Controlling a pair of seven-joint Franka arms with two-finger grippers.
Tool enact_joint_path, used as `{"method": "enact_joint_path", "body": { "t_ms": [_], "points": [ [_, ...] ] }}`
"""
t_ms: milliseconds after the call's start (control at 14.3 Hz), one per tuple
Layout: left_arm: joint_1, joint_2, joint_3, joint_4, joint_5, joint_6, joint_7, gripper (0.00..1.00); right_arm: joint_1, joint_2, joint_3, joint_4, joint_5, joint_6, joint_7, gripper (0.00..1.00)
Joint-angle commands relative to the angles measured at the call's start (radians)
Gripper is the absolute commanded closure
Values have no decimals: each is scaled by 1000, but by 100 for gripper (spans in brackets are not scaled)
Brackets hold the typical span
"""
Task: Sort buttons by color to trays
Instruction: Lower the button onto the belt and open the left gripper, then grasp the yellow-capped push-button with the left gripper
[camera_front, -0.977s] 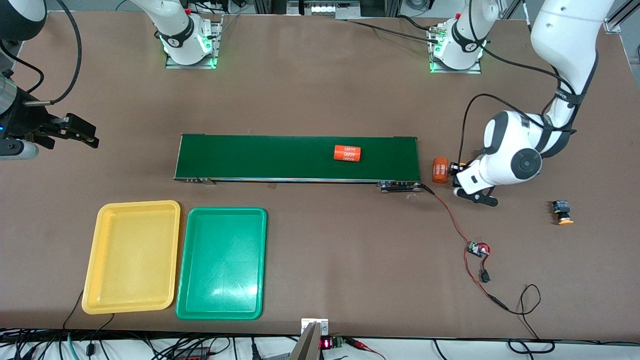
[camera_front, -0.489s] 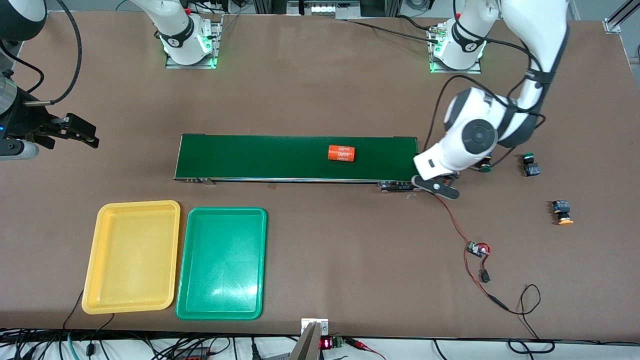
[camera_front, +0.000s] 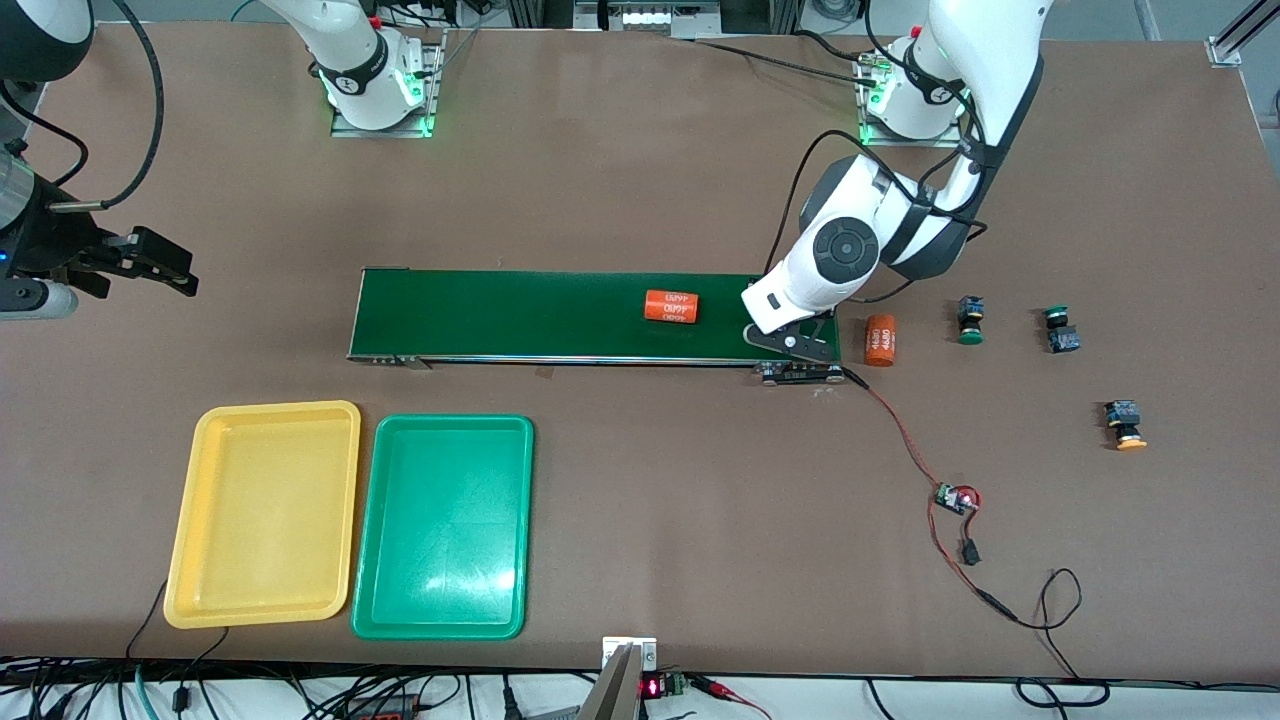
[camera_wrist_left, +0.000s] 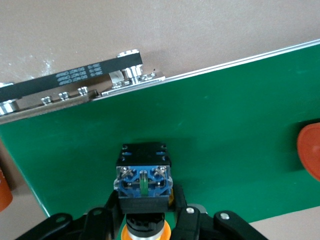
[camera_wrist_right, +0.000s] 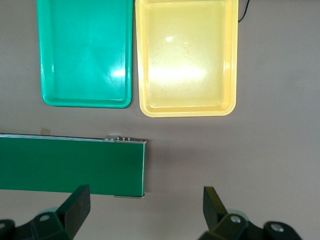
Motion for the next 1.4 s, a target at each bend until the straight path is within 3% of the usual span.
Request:
{"method": "enact_joint_path", "body": {
  "t_ms": [0,279,698,977,1117,1326],
  "points": [
    [15,-27,9,9,-20,-16,9,0,-3,-6,4,-6,-6,-5,-7,0],
    [166,-120,11,17,-13,-42,37,0,0,-8,4,-6,-6,-5,-2,0],
    [386,-115,36,20,64,-65,41,0,-2,-6,4,-6,-6,-5,-1,0],
    [535,-36,34,60,286,16,60,0,-2,-6,4,-6,-6,-5,1,0],
    [603,6,34,89,311,50,109,0,-2,-8,4,-6,-6,-5,-1,0],
    [747,147,25,221,310,52,243,0,-2,-6,4,-6,-6,-5,-1,0]
  ]
}}
